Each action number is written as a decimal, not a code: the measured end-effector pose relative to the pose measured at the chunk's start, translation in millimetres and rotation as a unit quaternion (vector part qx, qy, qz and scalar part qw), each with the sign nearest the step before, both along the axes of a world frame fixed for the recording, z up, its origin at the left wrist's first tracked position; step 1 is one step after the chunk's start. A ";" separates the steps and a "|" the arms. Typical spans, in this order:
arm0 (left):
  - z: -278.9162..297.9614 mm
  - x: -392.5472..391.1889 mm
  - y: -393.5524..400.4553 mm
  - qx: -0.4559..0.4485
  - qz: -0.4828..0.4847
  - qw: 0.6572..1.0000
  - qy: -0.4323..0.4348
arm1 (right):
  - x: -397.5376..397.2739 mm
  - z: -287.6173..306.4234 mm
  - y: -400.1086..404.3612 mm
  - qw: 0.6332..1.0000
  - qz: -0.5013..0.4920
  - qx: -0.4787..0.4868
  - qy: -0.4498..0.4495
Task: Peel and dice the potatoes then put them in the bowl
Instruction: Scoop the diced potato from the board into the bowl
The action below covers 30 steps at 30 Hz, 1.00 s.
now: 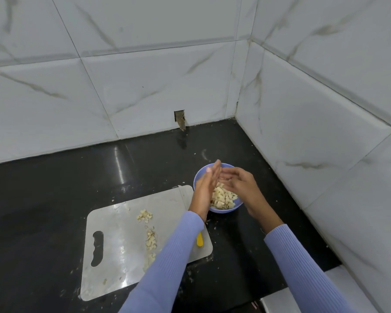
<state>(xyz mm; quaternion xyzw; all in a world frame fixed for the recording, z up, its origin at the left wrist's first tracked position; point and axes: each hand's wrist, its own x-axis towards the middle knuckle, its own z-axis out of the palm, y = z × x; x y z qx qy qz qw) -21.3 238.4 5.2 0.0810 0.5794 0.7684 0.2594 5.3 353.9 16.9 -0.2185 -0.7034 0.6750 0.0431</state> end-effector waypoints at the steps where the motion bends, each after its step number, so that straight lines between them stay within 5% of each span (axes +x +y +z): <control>1: 0.8 -2.8 2.0 0.053 0.016 0.998 -0.033 | -0.2 1.2 -1.4 1.000 0.010 -0.027 0.000; 5: 4.5 -14.0 4.2 0.203 0.066 0.961 -0.175 | 0.9 0.6 -0.4 0.999 -0.012 -0.048 0.003; 11: 9.5 -13.3 8.7 0.224 0.065 0.960 -0.153 | 4.2 -2.0 0.7 0.998 -0.037 0.041 0.000; 15: 13.2 -9.5 7.8 0.013 0.032 0.999 -0.006 | 5.9 -0.7 4.8 0.980 0.024 0.196 -0.026; 18: 4.6 -6.7 2.9 -0.220 -0.047 0.944 0.240 | 12.2 -3.3 3.1 0.953 0.042 0.298 0.036; 20: -0.8 -3.7 -0.5 -0.249 -0.091 0.921 0.286 | 15.3 -5.3 0.7 0.944 -0.005 0.318 0.084; 23: 5.6 3.7 2.9 -0.169 -0.067 0.974 0.138 | 14.7 -5.4 -2.3 0.965 -0.023 0.254 0.054; 25: 11.9 4.5 6.6 0.001 -0.029 1.000 0.004 | 13.7 -2.3 -4.9 0.991 0.018 0.129 0.002; 27: 12.4 0.4 5.5 0.130 0.021 0.988 -0.080 | 13.5 1.6 -5.7 0.999 0.030 0.038 -0.022; 30: 13.6 -7.2 0.8 0.176 0.047 0.976 -0.120 | 12.4 4.8 -3.7 0.999 0.006 0.028 -0.019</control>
